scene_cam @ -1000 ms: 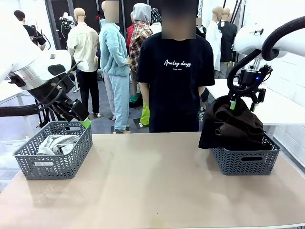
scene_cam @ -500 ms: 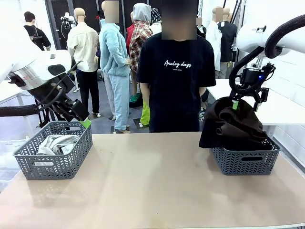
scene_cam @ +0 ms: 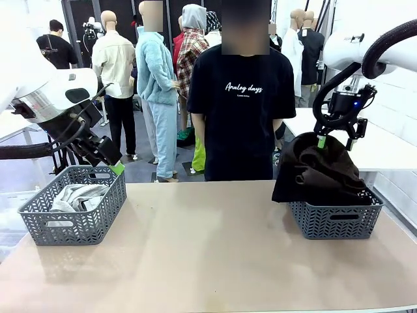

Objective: Sort the tops and bottoms.
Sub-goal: Sort the clothes according to human instructions.

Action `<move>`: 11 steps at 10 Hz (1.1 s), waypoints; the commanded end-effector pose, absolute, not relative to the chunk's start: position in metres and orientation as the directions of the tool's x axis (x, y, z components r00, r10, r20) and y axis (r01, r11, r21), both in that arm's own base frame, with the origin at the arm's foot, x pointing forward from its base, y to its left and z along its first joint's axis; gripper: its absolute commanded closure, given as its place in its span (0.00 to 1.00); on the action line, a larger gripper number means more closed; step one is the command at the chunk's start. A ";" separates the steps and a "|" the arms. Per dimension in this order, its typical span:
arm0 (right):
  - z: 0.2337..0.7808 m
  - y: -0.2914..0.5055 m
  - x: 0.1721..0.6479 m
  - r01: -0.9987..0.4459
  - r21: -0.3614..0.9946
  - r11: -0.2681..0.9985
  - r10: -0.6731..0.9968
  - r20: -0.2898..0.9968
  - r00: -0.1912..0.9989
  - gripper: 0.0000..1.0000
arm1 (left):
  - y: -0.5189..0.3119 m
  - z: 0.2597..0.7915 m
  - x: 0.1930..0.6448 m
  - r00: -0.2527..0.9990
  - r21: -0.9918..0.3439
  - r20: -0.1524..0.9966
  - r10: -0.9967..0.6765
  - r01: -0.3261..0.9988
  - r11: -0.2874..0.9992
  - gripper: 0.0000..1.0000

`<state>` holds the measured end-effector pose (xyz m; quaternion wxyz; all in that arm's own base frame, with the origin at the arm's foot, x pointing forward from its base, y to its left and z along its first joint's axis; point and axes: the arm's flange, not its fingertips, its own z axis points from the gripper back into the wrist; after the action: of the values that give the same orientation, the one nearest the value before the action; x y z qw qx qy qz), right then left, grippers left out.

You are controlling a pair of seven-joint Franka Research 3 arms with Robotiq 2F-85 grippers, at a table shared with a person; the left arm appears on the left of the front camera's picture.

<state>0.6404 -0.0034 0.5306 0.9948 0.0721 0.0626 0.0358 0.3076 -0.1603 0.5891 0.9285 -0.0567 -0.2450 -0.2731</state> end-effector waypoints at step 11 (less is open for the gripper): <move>0.530 -0.003 0.641 -0.063 0.148 0.987 0.080 -0.110 0.991 0.00 | -0.160 0.590 0.309 0.729 0.028 0.491 -0.477 0.534 0.845 0.20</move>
<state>0.6404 -0.0034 0.5306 0.9948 0.0721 0.0626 0.0358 0.3076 -0.1603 0.5891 0.9285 -0.0567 -0.2450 -0.2731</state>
